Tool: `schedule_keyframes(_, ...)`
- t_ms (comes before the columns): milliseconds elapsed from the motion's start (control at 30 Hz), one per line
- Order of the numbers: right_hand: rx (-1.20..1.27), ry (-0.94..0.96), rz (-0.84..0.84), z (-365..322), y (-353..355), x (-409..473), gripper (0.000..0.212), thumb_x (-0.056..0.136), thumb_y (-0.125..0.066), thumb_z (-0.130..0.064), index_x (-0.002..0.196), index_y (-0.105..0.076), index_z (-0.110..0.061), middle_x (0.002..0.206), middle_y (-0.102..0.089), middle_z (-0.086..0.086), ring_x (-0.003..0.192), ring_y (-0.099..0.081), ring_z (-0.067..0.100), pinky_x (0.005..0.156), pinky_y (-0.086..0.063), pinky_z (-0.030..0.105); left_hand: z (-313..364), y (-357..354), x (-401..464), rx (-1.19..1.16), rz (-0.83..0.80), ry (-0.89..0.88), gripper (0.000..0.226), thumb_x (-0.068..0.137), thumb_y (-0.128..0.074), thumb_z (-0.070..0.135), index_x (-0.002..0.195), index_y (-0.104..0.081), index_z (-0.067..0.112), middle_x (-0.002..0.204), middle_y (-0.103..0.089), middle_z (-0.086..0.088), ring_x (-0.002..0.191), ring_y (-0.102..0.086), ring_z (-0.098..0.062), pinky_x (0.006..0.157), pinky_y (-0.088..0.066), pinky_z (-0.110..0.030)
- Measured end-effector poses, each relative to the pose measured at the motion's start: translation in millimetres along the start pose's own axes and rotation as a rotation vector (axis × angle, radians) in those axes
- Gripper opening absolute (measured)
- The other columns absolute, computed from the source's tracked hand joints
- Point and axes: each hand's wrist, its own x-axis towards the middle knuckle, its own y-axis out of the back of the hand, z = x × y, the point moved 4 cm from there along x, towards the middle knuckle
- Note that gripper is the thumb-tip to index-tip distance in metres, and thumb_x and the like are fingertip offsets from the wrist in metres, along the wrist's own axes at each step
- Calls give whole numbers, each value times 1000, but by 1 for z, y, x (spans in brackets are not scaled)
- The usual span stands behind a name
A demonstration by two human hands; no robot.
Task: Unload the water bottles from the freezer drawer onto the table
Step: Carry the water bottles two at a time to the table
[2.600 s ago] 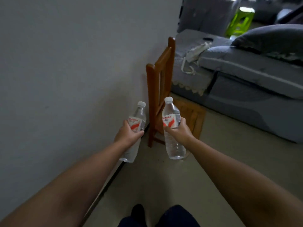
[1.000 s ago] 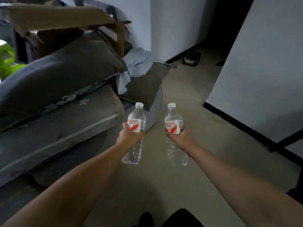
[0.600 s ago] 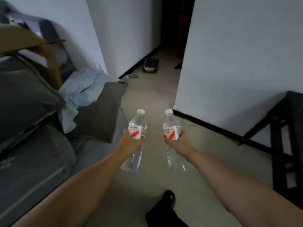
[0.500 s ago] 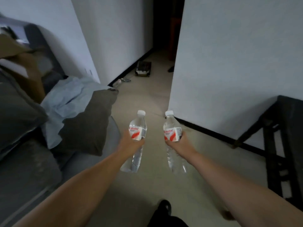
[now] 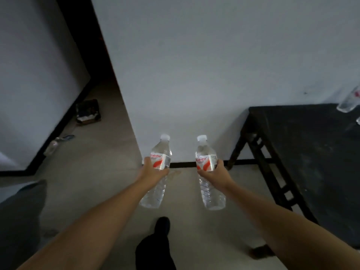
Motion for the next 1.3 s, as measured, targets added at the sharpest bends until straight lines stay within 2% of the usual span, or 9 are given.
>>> schedule_keyframes(100, 32, -75, 128, -4, 22, 44, 67, 79, -76, -26, 131, -37, -12, 110, -60, 2, 96, -61, 18, 79, -50, 30, 39, -19, 63, 129, -119, -90, 74, 74, -71, 48, 131, -32, 21, 118, -56, -3, 99, -58, -26, 82, -51, -37)
schedule_keyframes(233, 94, -138, 286, -15, 49, 85, 66, 80, -75, -27, 131, -37, -13, 109, -60, 2, 94, -62, 18, 69, -47, 26, 92, -32, 130, 210, -226, -198, 72, 76, -70, 49, 131, -32, 23, 117, -57, -3, 98, -61, -26, 85, -54, -41)
schedule_keyframes(367, 186, -188, 431, -28, 71, 110, 74, 82, -74, -27, 140, -30, -12, 117, -58, 3, 101, -61, 21, 81, -51, 34, 147, -48, 184, 280, -303, -292, 68, 75, -70, 49, 125, -33, 22, 111, -59, -4, 92, -64, -27, 83, -54, -40)
schedule_keyframes(467, 220, -221, 538, -30, 88, 121, 74, 83, -72, -28, 141, -28, -13, 114, -55, 0, 98, -57, 18, 77, -47, 31, 180, -73, 207, 309, -373, -363, 68, 75, -70, 49, 125, -33, 23, 110, -57, -3, 92, -64, -27, 86, -55, -43)
schedule_keyframes(700, 278, -287, 679, -6, 146, 139, 66, 80, -74, -32, 130, -34, -18, 115, -57, 2, 101, -60, 20, 85, -52, 38, 251, -162, 223, 353, -557, -473, 68, 75, -71, 48, 124, -32, 25, 112, -56, -3, 95, -64, -27, 87, -55, -46)
schedule_keyframes(900, 301, -331, 786, 30, 228, 161, 61, 79, -74, -31, 125, -36, -20, 113, -58, 1, 99, -61, 18, 85, -54, 38, 325, -262, 226, 353, -694, -543, 67, 76, -73, 44, 125, -32, 25, 113, -54, 0, 97, -63, -24, 89, -54, -44)
schedule_keyframes(1067, 310, -364, 862, 52, 317, 176, 66, 80, -75, -29, 131, -34, -18, 115, -57, 1, 101, -59, 17, 82, -49, 30, 399, -347, 221, 381, -752, -602, 69, 79, -72, 41, 130, -31, 17, 114, -55, -4, 99, -59, -21, 91, -52, -38)
schedule_keyframes(1300, 307, -398, 985, 77, 412, 178, 66, 81, -75, -27, 132, -34, -15, 117, -55, 2, 101, -56, 17, 83, -45, 31, 475, -440, 192, 386, -858, -674, 73, 80, -71, 38, 135, -29, 16, 126, -52, -8, 113, -56, -26, 92, -47, -38)
